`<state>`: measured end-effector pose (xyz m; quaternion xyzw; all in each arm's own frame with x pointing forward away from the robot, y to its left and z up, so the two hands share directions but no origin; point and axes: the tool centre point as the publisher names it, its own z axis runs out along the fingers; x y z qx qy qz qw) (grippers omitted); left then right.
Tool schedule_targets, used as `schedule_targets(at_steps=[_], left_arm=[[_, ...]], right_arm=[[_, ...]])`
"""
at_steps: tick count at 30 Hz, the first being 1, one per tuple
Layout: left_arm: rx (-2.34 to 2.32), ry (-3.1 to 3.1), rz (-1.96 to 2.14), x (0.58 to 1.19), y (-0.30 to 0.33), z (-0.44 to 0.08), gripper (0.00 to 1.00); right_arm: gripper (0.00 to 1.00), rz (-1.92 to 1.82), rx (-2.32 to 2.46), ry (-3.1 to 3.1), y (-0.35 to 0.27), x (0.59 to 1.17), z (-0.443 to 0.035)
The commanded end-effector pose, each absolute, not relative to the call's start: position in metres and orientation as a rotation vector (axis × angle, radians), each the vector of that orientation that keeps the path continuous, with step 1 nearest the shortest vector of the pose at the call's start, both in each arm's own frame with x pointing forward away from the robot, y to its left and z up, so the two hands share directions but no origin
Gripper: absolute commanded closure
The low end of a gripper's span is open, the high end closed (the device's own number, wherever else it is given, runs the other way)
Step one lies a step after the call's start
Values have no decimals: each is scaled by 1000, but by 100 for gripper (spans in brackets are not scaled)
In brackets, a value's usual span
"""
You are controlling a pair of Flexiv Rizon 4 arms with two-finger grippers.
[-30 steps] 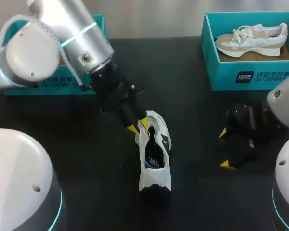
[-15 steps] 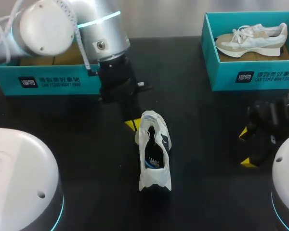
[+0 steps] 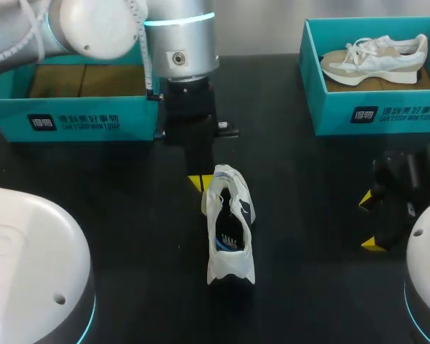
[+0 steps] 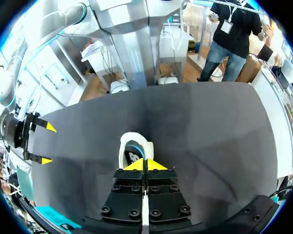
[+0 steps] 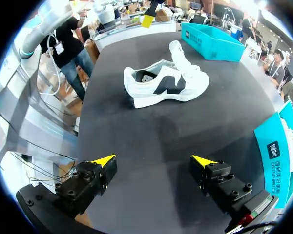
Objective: Take the shoe out of the shoebox, open the shoe tongue, remove and reinsert the insole, then place the shoe into the shoebox
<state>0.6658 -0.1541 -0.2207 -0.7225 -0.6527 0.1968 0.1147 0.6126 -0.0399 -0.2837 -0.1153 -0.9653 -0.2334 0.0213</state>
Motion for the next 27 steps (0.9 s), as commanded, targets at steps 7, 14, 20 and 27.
schedule_targets(at_steps=[7, 14, 20, 27], left_arm=[[-2279, -1735, 284, 659, -181, -249, 100], [-2279, -1735, 284, 659, -181, -249, 100], [-2321, -1690, 222, 648, -197, -273, 100], [-2314, -1667, 226, 642, -195, -305, 100]], right_arm=[[0, -719, -359, -2995, -39, 612, -284], [0, -719, -359, -2995, -39, 612, -284], [0, -719, -359, -2995, -39, 612, -284], [0, -719, -359, -2995, -39, 612, -284]])
